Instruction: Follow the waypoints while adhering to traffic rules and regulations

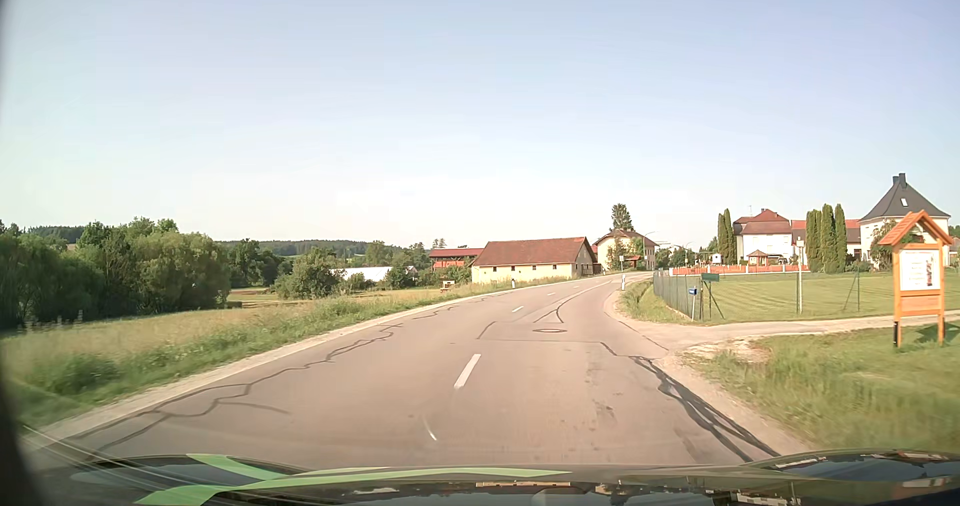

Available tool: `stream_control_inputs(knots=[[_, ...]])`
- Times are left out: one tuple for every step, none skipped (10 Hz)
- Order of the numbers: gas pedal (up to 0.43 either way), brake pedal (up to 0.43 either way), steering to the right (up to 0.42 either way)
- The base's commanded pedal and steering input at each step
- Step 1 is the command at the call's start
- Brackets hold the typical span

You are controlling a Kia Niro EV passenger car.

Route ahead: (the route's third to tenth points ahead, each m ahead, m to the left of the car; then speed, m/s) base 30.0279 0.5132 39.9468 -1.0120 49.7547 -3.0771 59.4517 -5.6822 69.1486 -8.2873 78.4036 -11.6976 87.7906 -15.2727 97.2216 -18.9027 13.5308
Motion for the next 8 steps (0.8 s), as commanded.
stream_control_inputs(knots=[[0.0, 0.0, 0.017], [0.0, 0.0, 0.018], [0.0, 0.0, 0.019], [0.0, 0.0, 0.021], [0.0, 0.0, 0.024], [0.0, 0.0, 0.026], [0.0, 0.0, 0.028], [0.0, 0.0, 0.028]])
